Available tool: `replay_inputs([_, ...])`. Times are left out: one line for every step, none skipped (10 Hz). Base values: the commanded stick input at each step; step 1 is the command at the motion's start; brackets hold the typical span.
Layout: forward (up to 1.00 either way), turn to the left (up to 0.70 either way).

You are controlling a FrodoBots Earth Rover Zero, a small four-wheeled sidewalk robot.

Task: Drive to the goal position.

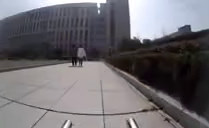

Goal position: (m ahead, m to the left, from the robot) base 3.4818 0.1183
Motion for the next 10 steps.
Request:
replay_inputs([0.70,0.01])
replay_inputs([0.70,0.01])
replay_inputs([0.70,0.01])
replay_inputs([0.70,0.01])
replay_inputs([0.70,0.01])
replay_inputs([0.70,0.01])
replay_inputs([0.70,0.01])
replay_inputs([0.70,-0.03])
replay_inputs([0.70,-0.18])
replay_inputs([0.70,-0.32])
